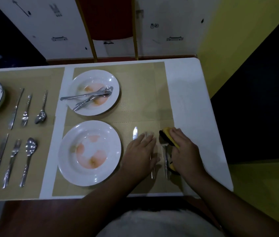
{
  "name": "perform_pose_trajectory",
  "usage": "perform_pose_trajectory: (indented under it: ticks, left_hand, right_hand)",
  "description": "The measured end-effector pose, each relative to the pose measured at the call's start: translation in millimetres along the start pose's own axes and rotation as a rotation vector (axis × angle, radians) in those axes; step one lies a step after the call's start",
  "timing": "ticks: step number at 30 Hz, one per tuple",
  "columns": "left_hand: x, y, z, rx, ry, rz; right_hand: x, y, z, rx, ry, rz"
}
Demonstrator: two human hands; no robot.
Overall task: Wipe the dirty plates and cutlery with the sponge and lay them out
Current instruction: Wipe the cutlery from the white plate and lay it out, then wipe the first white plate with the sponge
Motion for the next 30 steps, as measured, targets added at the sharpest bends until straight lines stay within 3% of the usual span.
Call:
perform_pose_trajectory:
  ticks: [6,9,13,16,19,26,30]
  left_hand:
    - [47,-69,42,0.078,0.084,0.124]
    - [94,-130,64,0.132,0.191,0.306]
    - [162,-220,76,0.287,0.229,0.695]
    - [191,-255,57,0.701,0.178,0.886]
    - [199,-263,41,1.031,0.156,1.014]
    - [195,-254,39,1.446,0.123,1.043]
    - [194,-246,38,1.546,0.149,1.016]
  right_hand:
    - [3,-69,-43,-0.01,-0.08,0.09]
    - [9,-115,-81,-0.033,-0.168,0.208]
    - [21,-175,-120,-0.055,-0.209,0.382]
    - [28,-182,-153,0.005,-0.261,0.395]
    - [28,-156,-177,0.061,-0.3,0.243]
    - [29,-136,-198,0.218,-0.358,0.121]
    - [39,-154,-219,0.255,-0.519,0.206]
Point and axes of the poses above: each hand's wrist, its own x-axis away from the middle knuckle, its own z-axis out of the back of the hand, y = z × x, the point moved 9 cm from there along -x, towards the middle knuckle, and after that the axes turned 1 degree about -y, right-handed, at the moved point
